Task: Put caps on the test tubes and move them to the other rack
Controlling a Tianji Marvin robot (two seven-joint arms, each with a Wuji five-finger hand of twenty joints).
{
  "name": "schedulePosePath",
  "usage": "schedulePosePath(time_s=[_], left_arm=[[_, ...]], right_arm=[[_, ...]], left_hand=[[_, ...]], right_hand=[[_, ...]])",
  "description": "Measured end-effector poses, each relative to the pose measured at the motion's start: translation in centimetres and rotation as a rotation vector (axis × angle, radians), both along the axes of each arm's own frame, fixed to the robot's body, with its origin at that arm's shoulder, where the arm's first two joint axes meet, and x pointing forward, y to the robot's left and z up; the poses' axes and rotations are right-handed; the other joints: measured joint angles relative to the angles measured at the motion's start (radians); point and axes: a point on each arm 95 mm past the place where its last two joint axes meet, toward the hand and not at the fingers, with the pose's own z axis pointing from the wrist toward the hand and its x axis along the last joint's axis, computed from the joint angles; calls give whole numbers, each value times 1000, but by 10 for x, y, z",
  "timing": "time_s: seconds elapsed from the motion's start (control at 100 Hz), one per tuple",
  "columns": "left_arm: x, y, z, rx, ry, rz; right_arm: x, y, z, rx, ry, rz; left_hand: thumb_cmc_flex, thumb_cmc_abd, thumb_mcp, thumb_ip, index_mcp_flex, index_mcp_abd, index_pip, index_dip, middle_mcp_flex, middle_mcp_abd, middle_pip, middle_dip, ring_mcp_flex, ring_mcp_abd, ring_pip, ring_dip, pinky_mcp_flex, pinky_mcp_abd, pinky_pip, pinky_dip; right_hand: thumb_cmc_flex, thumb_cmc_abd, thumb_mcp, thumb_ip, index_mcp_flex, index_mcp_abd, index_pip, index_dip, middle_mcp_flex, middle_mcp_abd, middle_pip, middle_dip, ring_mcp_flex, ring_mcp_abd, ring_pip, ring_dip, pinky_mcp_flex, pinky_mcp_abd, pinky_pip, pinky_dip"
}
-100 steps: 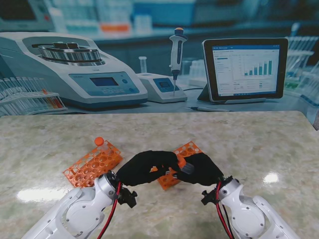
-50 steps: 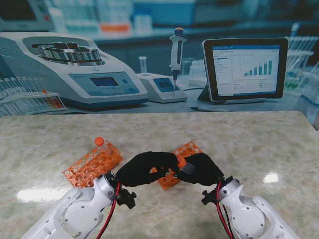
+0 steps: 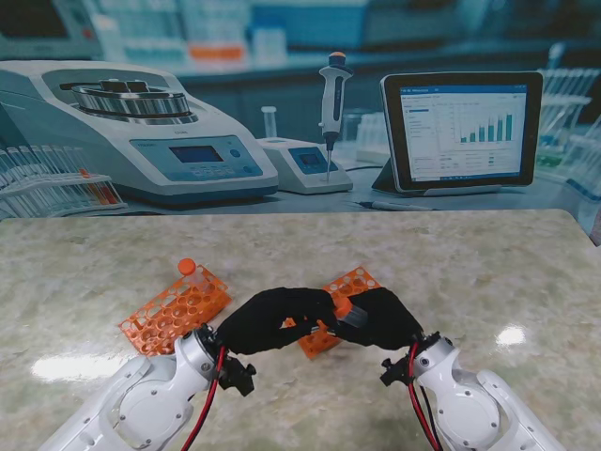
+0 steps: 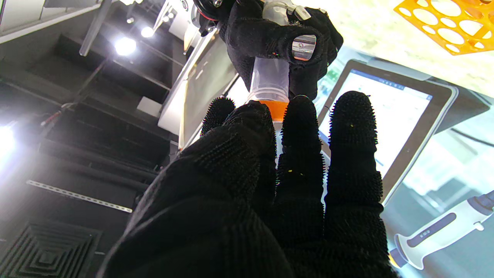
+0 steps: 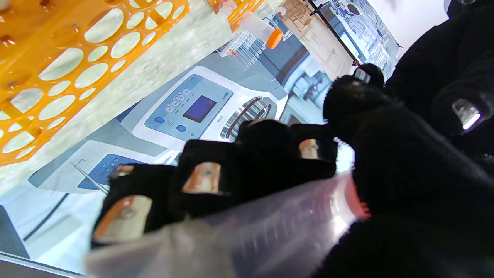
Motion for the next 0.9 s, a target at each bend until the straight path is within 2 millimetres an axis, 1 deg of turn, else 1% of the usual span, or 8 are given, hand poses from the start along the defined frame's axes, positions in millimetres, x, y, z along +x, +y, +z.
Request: schedulePosePath(time_s=[0.12, 0.29, 0.31, 0.37, 0.4, 0.45, 0.74, 0.9], left_arm=[[0, 1, 0, -1, -1, 2], [-1, 1, -1, -7, -2, 4], [-1, 1, 0, -7, -2, 4], [-1, 1, 0, -8, -3, 4], [-1, 1, 0, -8, -3, 4], [-1, 1, 0, -8, -3, 4], [0, 3, 0, -8, -4, 9], [0, 3, 1, -14, -4, 14]], right_arm=[[0, 0, 0, 0, 0, 0], [0, 0, 0, 1, -1, 1], [0, 0, 0, 1, -2, 1], [0, 0, 1, 2, -2, 1], [0, 0, 1, 2, -2, 1], [0, 0, 1, 2, -2, 1], [1, -1, 1, 3, -5, -2], [1, -1, 2, 4, -6, -3]], left_hand=[[0, 3, -12, 0, 0, 0, 0, 0, 0, 0, 0, 0, 0, 0, 0, 0, -9, 0, -7, 2], [2, 41, -59, 0, 0, 0, 0, 0, 0, 0, 0, 0, 0, 0, 0, -2, -22, 0, -9, 10], [2, 52, -72, 11, 0, 0, 0, 0, 0, 0, 0, 0, 0, 0, 0, -3, -27, 0, -9, 10], [3, 79, -104, 12, 0, 0, 0, 0, 0, 0, 0, 0, 0, 0, 1, -14, -36, 0, -9, 11], [3, 97, -109, 30, 0, 0, 0, 0, 0, 0, 0, 0, 0, 0, 10, -23, -42, 4, -9, 12], [3, 118, -140, 31, 0, 0, 0, 0, 1, 0, 0, 0, 0, 0, 32, -41, -54, 21, -9, 22], [3, 178, -172, 32, 0, 0, -11, 0, 5, 0, 0, 0, -15, -1, 58, -63, -80, 23, -10, 25], [1, 189, -193, 32, 0, -1, -11, 0, 18, 0, 0, 0, -21, -2, 69, -76, -94, 24, -10, 35]], right_hand=[[0, 0, 0, 0, 0, 0, 0, 0, 0, 0, 0, 0, 0, 0, 0, 0, 0, 0, 0, 0], [0, 0, 0, 0, 0, 0, 0, 0, 0, 0, 0, 0, 0, 0, 0, 0, 0, 0, 0, 0], [0, 0, 0, 0, 0, 0, 0, 0, 0, 0, 0, 0, 0, 0, 0, 0, 0, 0, 0, 0], [0, 0, 0, 0, 0, 0, 0, 0, 0, 0, 0, 0, 0, 0, 0, 0, 0, 0, 0, 0], [0, 0, 0, 0, 0, 0, 0, 0, 0, 0, 0, 0, 0, 0, 0, 0, 0, 0, 0, 0], [0, 0, 0, 0, 0, 0, 0, 0, 0, 0, 0, 0, 0, 0, 0, 0, 0, 0, 0, 0], [0, 0, 0, 0, 0, 0, 0, 0, 0, 0, 0, 0, 0, 0, 0, 0, 0, 0, 0, 0], [0, 0, 0, 0, 0, 0, 0, 0, 0, 0, 0, 0, 0, 0, 0, 0, 0, 0, 0, 0]])
